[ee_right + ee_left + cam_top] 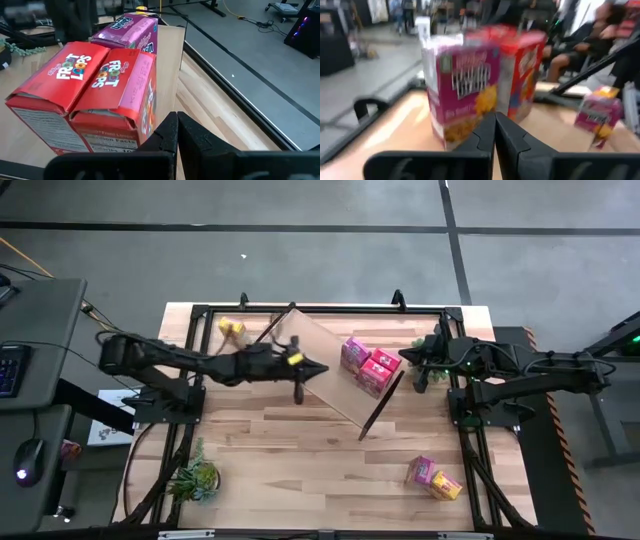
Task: Stack cereal on shelf
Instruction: Put the top purple cereal box on the shelf
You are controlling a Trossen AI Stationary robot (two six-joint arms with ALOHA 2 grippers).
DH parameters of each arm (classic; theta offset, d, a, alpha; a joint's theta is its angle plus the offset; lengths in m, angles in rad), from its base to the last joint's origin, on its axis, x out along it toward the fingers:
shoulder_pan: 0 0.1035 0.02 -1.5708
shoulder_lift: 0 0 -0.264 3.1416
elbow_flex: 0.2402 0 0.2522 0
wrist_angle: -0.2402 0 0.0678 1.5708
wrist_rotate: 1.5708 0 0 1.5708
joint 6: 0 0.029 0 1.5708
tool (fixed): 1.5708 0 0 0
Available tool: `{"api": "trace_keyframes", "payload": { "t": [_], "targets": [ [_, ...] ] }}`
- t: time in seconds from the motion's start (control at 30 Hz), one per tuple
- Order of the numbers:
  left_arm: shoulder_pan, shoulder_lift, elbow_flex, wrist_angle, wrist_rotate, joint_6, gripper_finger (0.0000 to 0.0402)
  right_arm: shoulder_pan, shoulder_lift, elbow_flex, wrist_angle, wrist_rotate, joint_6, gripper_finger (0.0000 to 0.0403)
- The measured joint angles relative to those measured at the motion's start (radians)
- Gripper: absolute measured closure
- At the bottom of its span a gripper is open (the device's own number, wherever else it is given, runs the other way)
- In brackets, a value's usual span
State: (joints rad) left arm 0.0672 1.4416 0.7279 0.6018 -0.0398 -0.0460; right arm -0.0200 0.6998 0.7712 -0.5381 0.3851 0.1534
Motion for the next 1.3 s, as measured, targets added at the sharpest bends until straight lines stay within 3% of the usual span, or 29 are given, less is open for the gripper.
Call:
{"api": "trace_keyframes", "payload": {
  "t": [0.13,0.37,0.47,1.13,1.3],
  "targets": [
    [-0.035,0.131,0.118,-0.052,-0.001,-0.013,0.0401,0.000,0.000,0.000,0.009,0.001,0.003,0.0403],
    [-0.076,0.306,0.321,-0.227,-0.210,0.025,0.0401,0.000,0.000,0.000,0.027,0.001,0.004,0.0403],
    [-0.076,0.338,0.361,-0.247,-0.234,0.030,0.0401,0.000,0.000,0.000,0.030,0.001,0.004,0.0403],
    [-0.052,0.345,0.377,-0.219,-0.273,0.013,0.0401,0.000,0.000,0.000,0.032,0.001,0.004,0.0403],
    [-0.056,0.345,0.377,-0.216,-0.239,0.014,0.0401,0.000,0.000,0.000,0.034,0.001,0.004,0.0403]
  ]
}}
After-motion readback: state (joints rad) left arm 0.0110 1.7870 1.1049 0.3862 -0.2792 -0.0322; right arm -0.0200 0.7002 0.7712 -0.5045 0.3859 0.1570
